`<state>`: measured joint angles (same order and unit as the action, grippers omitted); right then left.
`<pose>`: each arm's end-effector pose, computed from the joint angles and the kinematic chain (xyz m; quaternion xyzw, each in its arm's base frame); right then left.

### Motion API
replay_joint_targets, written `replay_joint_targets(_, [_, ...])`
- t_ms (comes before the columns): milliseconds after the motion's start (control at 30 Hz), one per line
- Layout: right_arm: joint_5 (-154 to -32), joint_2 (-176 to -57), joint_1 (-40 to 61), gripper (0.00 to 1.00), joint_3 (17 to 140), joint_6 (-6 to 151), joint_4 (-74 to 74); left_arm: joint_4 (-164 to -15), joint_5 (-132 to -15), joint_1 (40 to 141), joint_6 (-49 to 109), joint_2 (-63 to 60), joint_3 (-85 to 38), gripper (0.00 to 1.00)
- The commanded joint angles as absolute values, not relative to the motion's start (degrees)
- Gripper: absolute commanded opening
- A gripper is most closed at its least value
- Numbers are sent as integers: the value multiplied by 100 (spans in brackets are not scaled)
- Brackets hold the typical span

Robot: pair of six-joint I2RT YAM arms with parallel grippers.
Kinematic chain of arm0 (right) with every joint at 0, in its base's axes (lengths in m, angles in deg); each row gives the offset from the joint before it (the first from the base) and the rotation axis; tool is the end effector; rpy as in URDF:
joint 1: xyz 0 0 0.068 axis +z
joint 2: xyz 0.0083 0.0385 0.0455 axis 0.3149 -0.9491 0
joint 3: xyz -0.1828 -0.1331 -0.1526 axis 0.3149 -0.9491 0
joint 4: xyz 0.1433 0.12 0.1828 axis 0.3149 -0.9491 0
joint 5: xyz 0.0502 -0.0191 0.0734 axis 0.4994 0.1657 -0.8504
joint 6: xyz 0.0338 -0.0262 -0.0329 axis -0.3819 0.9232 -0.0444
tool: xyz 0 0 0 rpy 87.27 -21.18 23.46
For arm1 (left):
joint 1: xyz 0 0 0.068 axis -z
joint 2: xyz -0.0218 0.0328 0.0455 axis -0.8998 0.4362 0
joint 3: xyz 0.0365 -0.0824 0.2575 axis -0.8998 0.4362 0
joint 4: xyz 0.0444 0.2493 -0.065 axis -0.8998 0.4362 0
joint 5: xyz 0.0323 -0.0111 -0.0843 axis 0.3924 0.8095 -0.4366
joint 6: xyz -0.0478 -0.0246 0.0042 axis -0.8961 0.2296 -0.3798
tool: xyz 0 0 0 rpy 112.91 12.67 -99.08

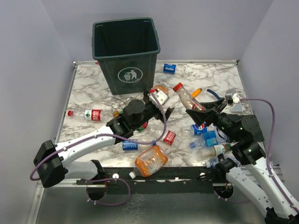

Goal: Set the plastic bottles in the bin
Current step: Pick up the plastic bottle at the center of the board.

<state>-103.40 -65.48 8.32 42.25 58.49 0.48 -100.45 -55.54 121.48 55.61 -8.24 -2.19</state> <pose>0.1113 0.0683 0.3625 -0.1518 0.6346 0.3979 0.6449 0.1591 -0.2373 0.3307 0.3816 0.6304 -0.1935 0.6477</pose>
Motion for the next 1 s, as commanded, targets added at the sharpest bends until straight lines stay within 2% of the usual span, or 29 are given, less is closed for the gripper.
replay_joint_targets(0, [-10072,-6423,834,27,3709,5510,1061,-11362,-6435,11623,1840,-899,-263,99])
replay_joint_targets(167, [-9985,-6240,834,25,3415,5328,1622,-13733,-6495,10959,-415,-840,442,99])
replay_joint_targets(267, [-10080,-6361,832,25,3428,5327,1705,-14924,-7172,10573,-1690,-236,530,99])
replay_joint_targets(400, [-10132,-6456,832,25,3428,5252,1731,-16188,-7468,10553,-2576,330,518,99])
replay_joint_targets(800, [-10495,-6918,835,25,3380,4844,2054,-16265,-7961,10770,-2388,586,-5,99])
replay_joint_targets(967, [-10732,-7109,836,26,3421,4704,2186,-16120,-8129,10883,-2499,884,-231,88])
